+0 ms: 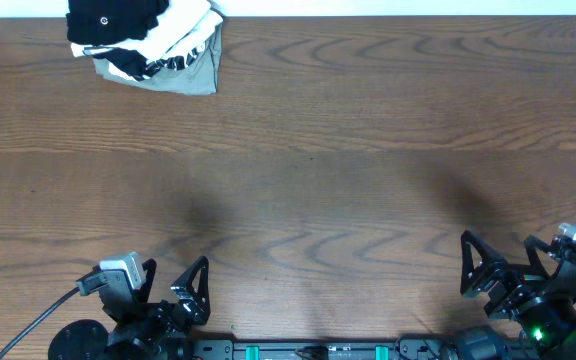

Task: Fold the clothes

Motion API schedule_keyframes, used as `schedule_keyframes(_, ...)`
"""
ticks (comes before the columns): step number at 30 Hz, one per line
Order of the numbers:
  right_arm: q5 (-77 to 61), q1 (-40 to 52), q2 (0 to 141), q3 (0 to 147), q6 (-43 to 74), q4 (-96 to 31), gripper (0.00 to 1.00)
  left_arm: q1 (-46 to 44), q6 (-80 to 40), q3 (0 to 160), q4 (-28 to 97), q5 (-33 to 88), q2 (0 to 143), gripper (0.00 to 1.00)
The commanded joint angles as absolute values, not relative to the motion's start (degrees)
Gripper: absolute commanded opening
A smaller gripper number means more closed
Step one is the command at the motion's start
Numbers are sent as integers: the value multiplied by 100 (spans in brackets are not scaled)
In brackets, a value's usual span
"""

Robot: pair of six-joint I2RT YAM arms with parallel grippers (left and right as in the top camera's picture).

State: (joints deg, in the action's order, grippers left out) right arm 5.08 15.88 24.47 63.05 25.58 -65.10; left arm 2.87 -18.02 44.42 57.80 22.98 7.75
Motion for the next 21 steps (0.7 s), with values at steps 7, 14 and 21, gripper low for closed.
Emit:
schedule_keyframes(7,620,1566,2438,6355,2628,-6545,99,285,-1809,4434,5758,2335,773,98)
schedule_keyframes(14,646,1566,2438,6355,2512,-6770,99,285,-1809,4434,5758,2335,773,98)
schedule_keyframes(21,965,1566,2438,6355,2453,-6901,99,285,-1809,4434,5758,2335,773,98)
